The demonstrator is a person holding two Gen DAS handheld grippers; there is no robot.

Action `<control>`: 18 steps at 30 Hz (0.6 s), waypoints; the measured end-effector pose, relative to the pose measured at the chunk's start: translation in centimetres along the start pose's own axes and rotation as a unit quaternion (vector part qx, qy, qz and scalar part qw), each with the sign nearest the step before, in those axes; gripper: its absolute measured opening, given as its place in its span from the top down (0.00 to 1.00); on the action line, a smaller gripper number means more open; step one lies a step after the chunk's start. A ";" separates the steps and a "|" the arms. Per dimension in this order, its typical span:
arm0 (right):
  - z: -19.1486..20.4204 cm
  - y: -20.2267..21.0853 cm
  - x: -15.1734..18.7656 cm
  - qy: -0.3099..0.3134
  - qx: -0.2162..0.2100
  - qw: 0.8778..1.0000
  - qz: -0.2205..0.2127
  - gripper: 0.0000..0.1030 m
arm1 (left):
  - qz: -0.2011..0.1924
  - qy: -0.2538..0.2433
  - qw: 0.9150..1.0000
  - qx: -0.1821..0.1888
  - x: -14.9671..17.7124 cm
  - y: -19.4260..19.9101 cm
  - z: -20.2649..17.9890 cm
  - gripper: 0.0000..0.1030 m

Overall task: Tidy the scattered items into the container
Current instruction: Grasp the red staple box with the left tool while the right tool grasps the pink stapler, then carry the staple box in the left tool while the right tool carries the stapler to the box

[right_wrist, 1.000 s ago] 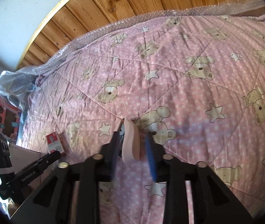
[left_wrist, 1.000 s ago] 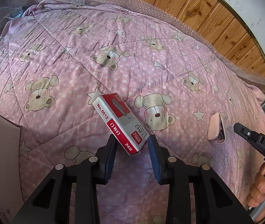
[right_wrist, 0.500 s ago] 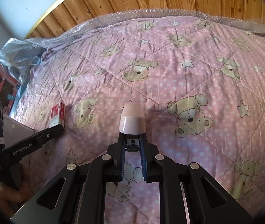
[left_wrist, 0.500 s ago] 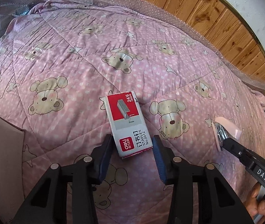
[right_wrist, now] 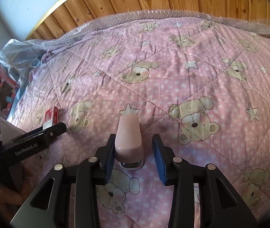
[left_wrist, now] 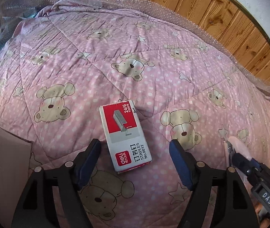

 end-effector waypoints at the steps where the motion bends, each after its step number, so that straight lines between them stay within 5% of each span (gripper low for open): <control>1: 0.0 -0.1 0.1 -0.002 -0.006 1.000 0.000 0.73 | -0.007 -0.011 1.000 -0.010 0.0 -0.1 -0.2 0.30; 4: 0.5 0.6 0.4 0.002 -0.008 1.000 -0.008 0.73 | -0.020 -0.028 0.999 -0.035 0.0 0.2 0.0 0.62; 18: 4.9 5.7 4.0 0.013 -0.024 1.000 -0.015 0.74 | -0.021 -0.018 0.999 0.017 2.9 5.4 0.6 0.62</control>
Point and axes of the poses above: each gripper's, at about its wrist camera, not at the fingertips, and y roughly against the way its jaws point, z to its left, x to its underside, the point moved 4 cm from there along -y, roughly the way its jaws point, and after that the axes turned 11 degrees about -x, right-handed, at the moved point
